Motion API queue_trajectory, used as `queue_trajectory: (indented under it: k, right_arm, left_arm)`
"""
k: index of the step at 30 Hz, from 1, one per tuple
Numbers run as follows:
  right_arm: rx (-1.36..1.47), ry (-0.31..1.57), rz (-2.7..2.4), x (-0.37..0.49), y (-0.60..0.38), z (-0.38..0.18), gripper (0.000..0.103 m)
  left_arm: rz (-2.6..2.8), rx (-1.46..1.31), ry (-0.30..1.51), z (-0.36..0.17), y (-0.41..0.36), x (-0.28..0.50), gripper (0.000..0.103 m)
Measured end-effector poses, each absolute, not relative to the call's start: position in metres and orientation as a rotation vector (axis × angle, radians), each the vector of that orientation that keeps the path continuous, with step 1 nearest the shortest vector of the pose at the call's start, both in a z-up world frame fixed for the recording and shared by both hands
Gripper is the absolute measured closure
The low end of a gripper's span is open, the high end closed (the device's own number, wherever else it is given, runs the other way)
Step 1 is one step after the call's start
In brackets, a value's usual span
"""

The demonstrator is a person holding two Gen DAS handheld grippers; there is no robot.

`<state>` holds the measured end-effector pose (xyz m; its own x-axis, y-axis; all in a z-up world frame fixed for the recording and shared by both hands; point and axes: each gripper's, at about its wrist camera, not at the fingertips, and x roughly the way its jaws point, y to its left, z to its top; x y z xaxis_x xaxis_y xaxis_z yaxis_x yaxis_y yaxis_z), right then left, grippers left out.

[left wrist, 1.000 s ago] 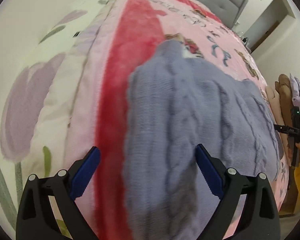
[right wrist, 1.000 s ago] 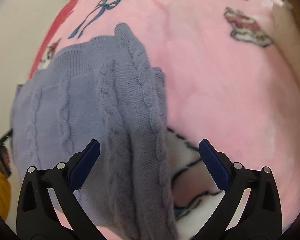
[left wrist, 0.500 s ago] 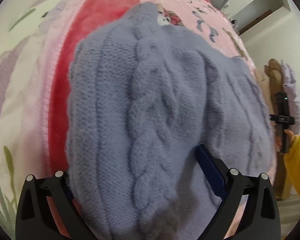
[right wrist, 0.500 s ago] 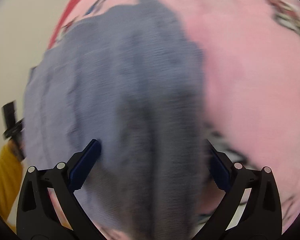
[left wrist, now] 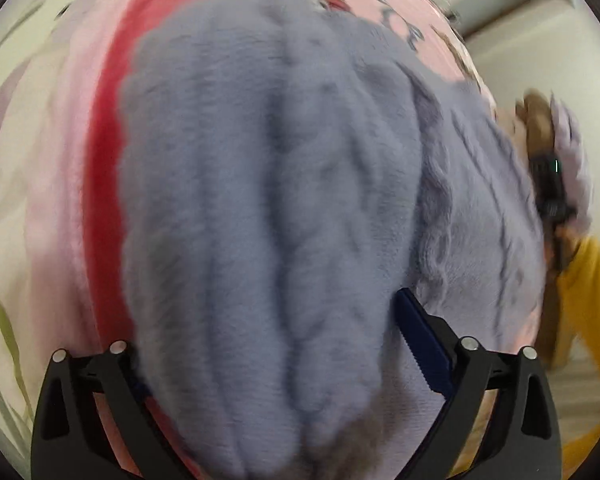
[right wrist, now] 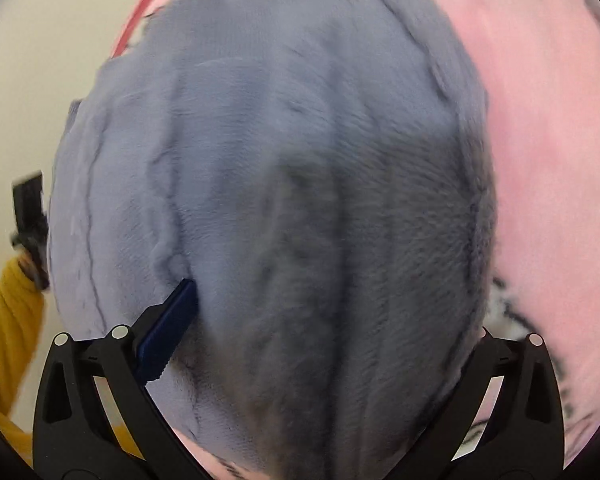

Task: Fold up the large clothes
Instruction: 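Grasp the folded cardigan edge with both grippers and lift it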

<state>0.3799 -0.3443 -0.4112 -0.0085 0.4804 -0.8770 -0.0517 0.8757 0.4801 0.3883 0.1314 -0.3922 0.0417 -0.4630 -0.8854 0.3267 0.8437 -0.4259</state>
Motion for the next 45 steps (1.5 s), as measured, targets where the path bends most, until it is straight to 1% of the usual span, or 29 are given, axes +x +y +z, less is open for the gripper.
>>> queue_trajectory:
  k: [2, 7, 10, 11, 12, 13, 14, 15, 16, 17, 18, 19, 20, 22, 24, 26, 27, 29, 34, 36, 39, 43, 45]
  right_arm:
    - [0.360, 1.522, 0.422, 0.381, -0.344, -0.414, 0.007]
    - [0.281, 1.466, 0.317, 0.371, -0.327, -0.408, 0.007]
    - [0.270, 1.520, 0.224, 0.373, -0.314, -0.407, 0.007]
    - [0.265, 1.534, 0.211, 0.378, -0.301, -0.407, 0.008]
    - [0.260, 1.541, 0.200, 0.380, -0.292, -0.406, 0.013]
    - [0.271, 1.540, 0.195, 0.380, -0.288, -0.404, 0.025]
    - [0.284, 1.523, 0.199, 0.379, -0.282, -0.400, 0.033]
    - [0.282, 1.502, 0.205, 0.376, -0.276, -0.394, 0.049]
    - [0.237, 1.484, 0.199, 0.372, -0.266, -0.387, 0.057]
    - [0.188, 1.473, 0.189, 0.369, -0.257, -0.381, 0.060]
    - [0.138, 1.464, 0.172, 0.367, -0.247, -0.375, 0.064]
    - [0.129, 1.464, 0.158, 0.367, -0.243, -0.371, 0.065]
    - [0.155, 1.466, 0.128, 0.367, -0.240, -0.365, 0.066]
    - [0.165, 1.437, 0.123, 0.362, -0.238, -0.350, 0.069]
    - [0.116, 1.373, 0.110, 0.351, -0.243, -0.324, 0.071]
    - [0.087, 1.312, 0.097, 0.342, -0.241, -0.301, 0.077]
    - [0.083, 1.303, 0.106, 0.339, -0.248, -0.296, 0.077]
    - [0.063, 1.295, 0.099, 0.334, -0.247, -0.290, 0.078]
    - [-0.022, 1.219, 0.113, 0.306, -0.241, -0.268, 0.079]
    - [-0.015, 1.189, 0.123, 0.302, -0.248, -0.261, 0.080]
    - [0.023, 1.136, 0.158, 0.282, -0.246, -0.227, 0.081]
    - [0.024, 1.073, 0.190, 0.243, -0.242, -0.181, 0.081]
    - [0.044, 1.066, 0.190, 0.218, -0.244, -0.165, 0.081]
  left_arm:
    - [-0.585, -0.098, 1.403, -0.393, 0.127, 0.387, 0.005]
    - [-0.530, -0.179, 1.403, -0.394, 0.127, 0.387, 0.005]
    - [-0.459, -0.139, 1.439, -0.392, 0.114, 0.389, 0.005]
    - [-0.435, -0.092, 1.446, -0.390, 0.104, 0.388, 0.005]
    - [-0.416, -0.064, 1.443, -0.389, 0.100, 0.387, 0.007]
    - [-0.393, -0.046, 1.436, -0.387, 0.095, 0.385, 0.016]
    - [-0.353, -0.037, 1.436, -0.384, 0.090, 0.384, 0.027]
    - [-0.329, -0.042, 1.433, -0.380, 0.089, 0.383, 0.035]
    - [-0.304, -0.052, 1.431, -0.376, 0.086, 0.382, 0.050]
    - [-0.261, -0.056, 1.436, -0.372, 0.081, 0.381, 0.060]
    - [-0.240, -0.046, 1.433, -0.369, 0.077, 0.380, 0.063]
    - [-0.210, -0.015, 1.427, -0.365, 0.072, 0.379, 0.070]
    - [-0.186, -0.008, 1.408, -0.358, 0.070, 0.377, 0.074]
    - [-0.141, -0.013, 1.364, -0.343, 0.076, 0.370, 0.077]
    - [-0.135, 0.079, 1.309, -0.326, 0.070, 0.358, 0.077]
    - [-0.117, 0.186, 1.260, -0.319, 0.060, 0.343, 0.078]
    - [-0.096, 0.254, 1.235, -0.317, 0.053, 0.338, 0.078]
    - [-0.077, 0.303, 1.212, -0.314, 0.038, 0.328, 0.082]
    - [-0.044, 0.228, 1.123, -0.281, 0.034, 0.315, 0.084]
    - [-0.046, 0.141, 1.112, -0.265, 0.041, 0.307, 0.084]
    - [-0.069, 0.019, 1.070, -0.233, 0.057, 0.287, 0.084]
    - [-0.074, 0.024, 0.997, -0.196, 0.071, 0.252, 0.084]
    - [-0.087, 0.031, 0.999, -0.182, 0.078, 0.231, 0.084]
